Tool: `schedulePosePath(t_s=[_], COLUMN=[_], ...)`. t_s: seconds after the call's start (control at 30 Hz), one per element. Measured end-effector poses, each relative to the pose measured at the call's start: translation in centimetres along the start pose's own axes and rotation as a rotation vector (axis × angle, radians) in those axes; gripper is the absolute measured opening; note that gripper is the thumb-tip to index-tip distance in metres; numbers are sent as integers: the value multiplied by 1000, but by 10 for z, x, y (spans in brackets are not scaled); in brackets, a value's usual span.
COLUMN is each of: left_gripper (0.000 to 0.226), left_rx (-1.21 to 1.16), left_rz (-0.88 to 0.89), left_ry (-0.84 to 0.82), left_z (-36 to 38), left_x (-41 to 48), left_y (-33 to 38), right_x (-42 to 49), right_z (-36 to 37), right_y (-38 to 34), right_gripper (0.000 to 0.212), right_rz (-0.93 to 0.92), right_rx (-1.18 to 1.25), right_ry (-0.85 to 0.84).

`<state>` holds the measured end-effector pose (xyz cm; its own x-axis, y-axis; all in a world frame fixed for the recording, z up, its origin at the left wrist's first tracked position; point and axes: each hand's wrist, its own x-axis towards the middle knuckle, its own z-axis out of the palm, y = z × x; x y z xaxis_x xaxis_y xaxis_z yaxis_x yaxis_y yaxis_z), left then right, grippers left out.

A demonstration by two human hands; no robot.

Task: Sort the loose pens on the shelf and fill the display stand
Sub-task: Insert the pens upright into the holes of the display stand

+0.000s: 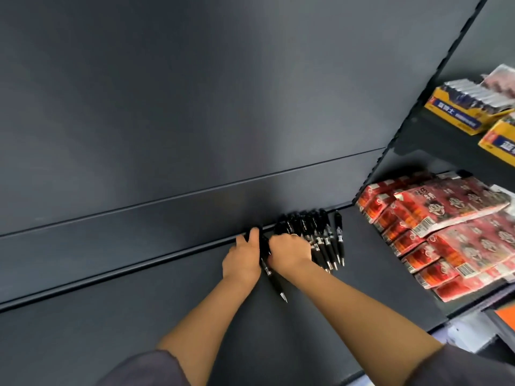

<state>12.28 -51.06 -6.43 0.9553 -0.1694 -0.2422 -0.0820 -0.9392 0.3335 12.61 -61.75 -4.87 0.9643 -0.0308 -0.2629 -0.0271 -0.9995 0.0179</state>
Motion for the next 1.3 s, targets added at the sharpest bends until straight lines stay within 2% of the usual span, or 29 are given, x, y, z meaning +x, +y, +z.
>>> schedulePosePath(t_s=[0.07, 0.13, 0.23, 0.33, 0.43, 0.53, 0.63, 0.7, 0.83, 1.07, 1.17, 1.3], left_gripper=[70, 67, 40, 26, 5, 19, 19, 13, 17, 13, 10, 11], left_rx=[21, 28, -166, -537, -804, -982, -1133, -1191, -1259, -1328, -1399, -1285], left_rz=[-20, -28, -72, -170, -166, -162, -165, -161, -140, -199, -237, -308], left_ry=[4, 9, 27, 23, 76, 117, 194, 258, 347, 594, 713, 847], left_z=[3, 6, 3, -5, -16, -35, -55, -66, -82, -103, -109, -116], left_x=[0, 0, 0, -3, -19, -42, -79, -110, -175, -291, -339, -415], left_y=[-1, -2, -7, -13, -17, -17, -22, -30, -57, -142, -189, -277], right_x=[1, 0, -2, -5, -14, -34, -57, -72, -113, -204, -243, -297], right_z=[-1, -1, -5, -16, -29, -44, -56, -61, -71, -74, -70, -59], right_y=[-2, -3, 2, 9, 11, 1, -23, -46, -107, -251, -316, -409], right_gripper=[24, 26, 27, 19, 11, 19, 16, 12, 19, 17, 18, 16], right_rz=[-13, -27, 3, 40, 18, -17, -99, -182, -324, -509, -577, -710], right_rx=[21, 57, 198, 454, 786, 1188, 1379, 1379, 1417, 1423, 1331, 1184], right_ry=[-51, -79, -81, -73, -75, -117, -147, -160, -270, -415, -472, -526])
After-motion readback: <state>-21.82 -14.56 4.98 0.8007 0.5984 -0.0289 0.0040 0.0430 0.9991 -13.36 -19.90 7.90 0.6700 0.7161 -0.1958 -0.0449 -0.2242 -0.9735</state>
